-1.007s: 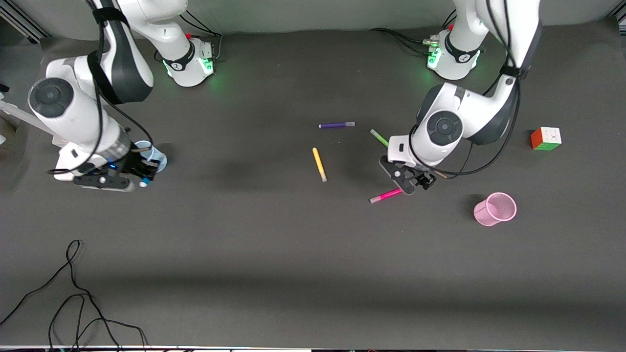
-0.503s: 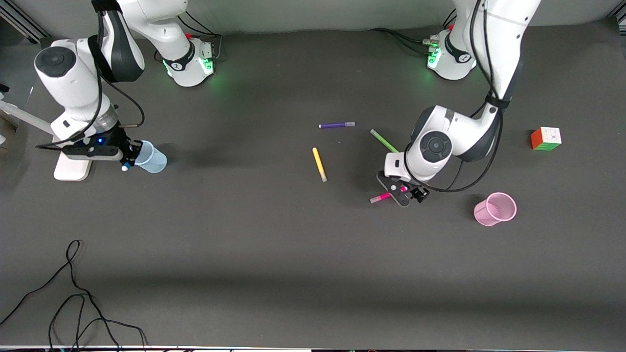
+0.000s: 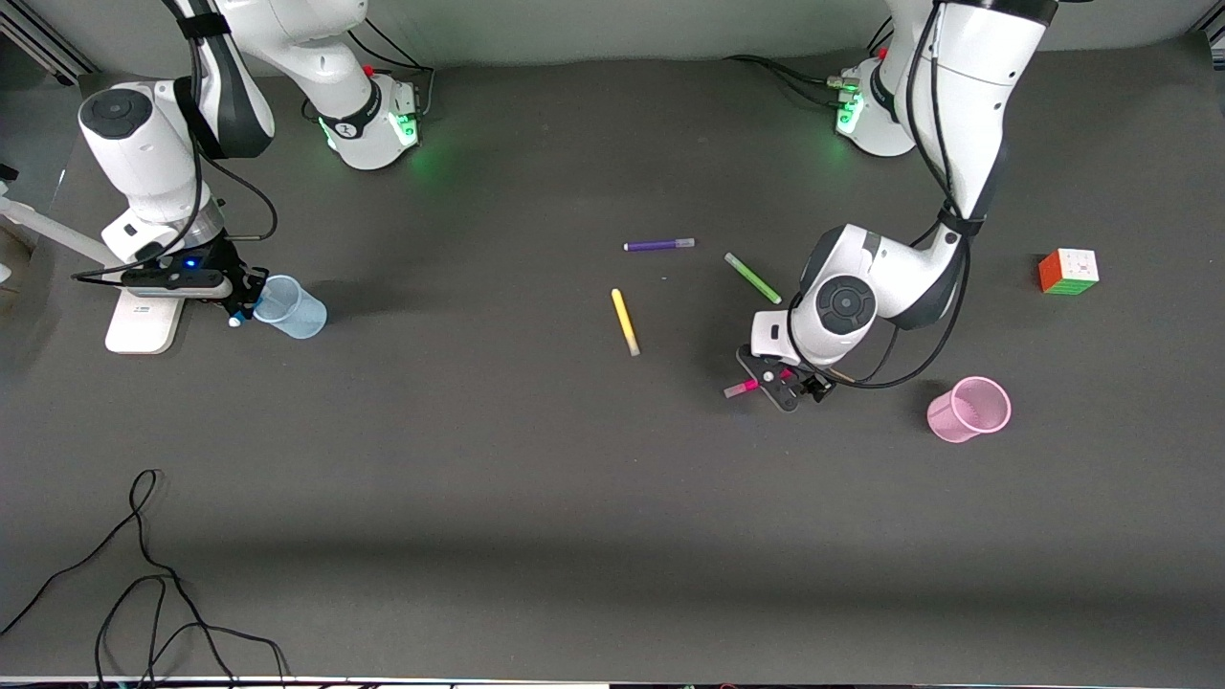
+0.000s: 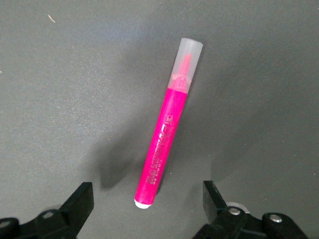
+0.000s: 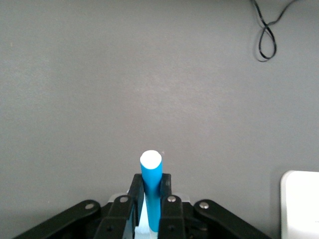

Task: Place pink and blue markers in matching cups
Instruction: 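Drop the blue marker into the blue cup while the left gripper grasps pink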

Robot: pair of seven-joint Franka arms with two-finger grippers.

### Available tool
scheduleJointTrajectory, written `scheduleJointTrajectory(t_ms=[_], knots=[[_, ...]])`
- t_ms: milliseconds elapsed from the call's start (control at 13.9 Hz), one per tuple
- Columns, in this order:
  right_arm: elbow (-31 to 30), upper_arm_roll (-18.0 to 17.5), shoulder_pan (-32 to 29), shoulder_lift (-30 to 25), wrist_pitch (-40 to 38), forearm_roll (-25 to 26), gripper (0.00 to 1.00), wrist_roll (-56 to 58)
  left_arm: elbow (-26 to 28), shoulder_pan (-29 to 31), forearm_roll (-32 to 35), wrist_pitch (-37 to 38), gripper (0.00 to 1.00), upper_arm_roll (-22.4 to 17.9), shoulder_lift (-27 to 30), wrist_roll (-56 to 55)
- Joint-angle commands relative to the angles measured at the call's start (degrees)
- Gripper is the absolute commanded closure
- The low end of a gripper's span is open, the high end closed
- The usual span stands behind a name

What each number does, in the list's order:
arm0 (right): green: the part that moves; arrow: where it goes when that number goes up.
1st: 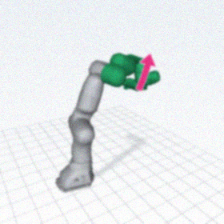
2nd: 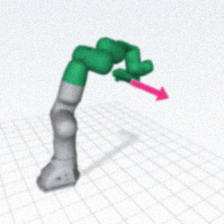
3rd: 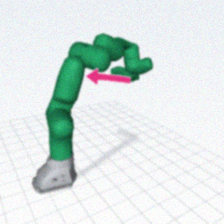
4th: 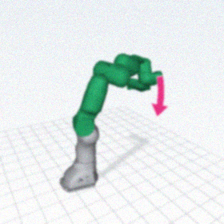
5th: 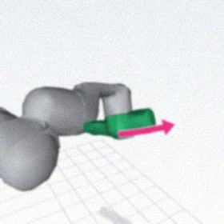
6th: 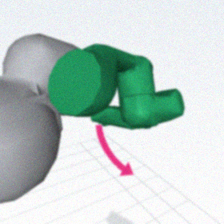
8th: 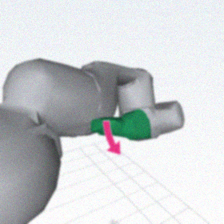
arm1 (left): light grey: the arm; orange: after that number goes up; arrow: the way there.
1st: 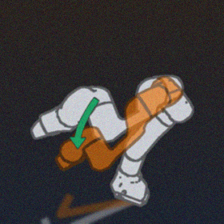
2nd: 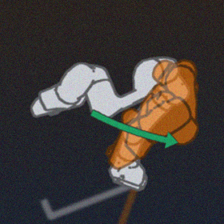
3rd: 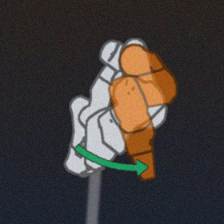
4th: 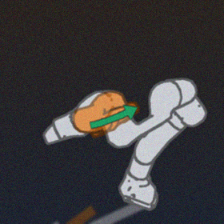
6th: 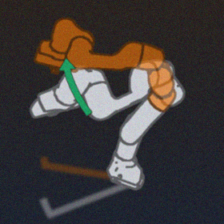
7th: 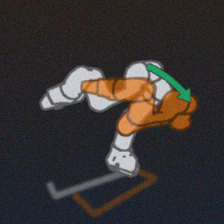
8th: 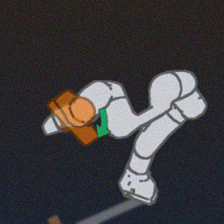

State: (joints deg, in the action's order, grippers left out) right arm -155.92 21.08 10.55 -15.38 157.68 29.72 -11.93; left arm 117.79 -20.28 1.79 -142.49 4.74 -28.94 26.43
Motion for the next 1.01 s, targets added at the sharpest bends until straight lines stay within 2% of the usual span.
scheduleJointTrajectory(t_ms=[0,72,216,288,359,431,503,647,791,935], knots=[[-0.44,2.9,0.43,6.13,8.49,1.48,1.0,0.5,-1.07,-0.72,0.75,-0.15,0.33,-0.25,-0.59,-2.87],[-1.48,3.17,0.43,7.19,10.7,1.74,0.9,0.59,-1.07,-0.72,0.75,-0.07,0.42,-0.17,-0.68,-2.96],[-1.85,4.31,0.43,7.2,11.16,3.32,0.86,0.5,-1.07,-0.72,0.75,-0.07,0.62,-0.25,-0.68,-3.66],[-1.93,4.58,0.43,7.38,11.16,3.33,0.79,0.5,-1.07,-0.72,0.75,0.02,0.63,-0.25,-0.68,-3.84],[-2.02,4.67,0.43,7.38,11.16,3.42,0.64,0.5,-1.07,-0.81,0.75,0.02,0.64,-0.25,-0.68,-4.01],[-2.11,4.67,0.43,7.38,10.9,3.42,0.24,0.24,-1.07,-0.81,0.75,0.02,0.63,-0.17,-0.68,-4.1],[-2.02,4.67,0.43,7.38,10.81,3.33,0.0,0.5,-1.07,-0.72,0.75,0.02,0.64,-0.17,-0.94,-4.19],[-1.94,4.67,0.43,7.2,10.2,3.33,0.0,0.06,-1.16,-0.81,0.84,0.02,0.86,-0.17,-0.94,-5.68],[-1.41,4.58,0.61,6.42,9.84,3.42,0.0,0.32,-1.16,-0.81,0.75,0.11,0.96,-0.17,-0.94,-5.86],[-0.45,4.23,0.78,5.97,7.75,3.33,0.0,0.33,-1.42,-0.72,0.75,0.37,0.98,-0.17,-0.94,-5.95]])
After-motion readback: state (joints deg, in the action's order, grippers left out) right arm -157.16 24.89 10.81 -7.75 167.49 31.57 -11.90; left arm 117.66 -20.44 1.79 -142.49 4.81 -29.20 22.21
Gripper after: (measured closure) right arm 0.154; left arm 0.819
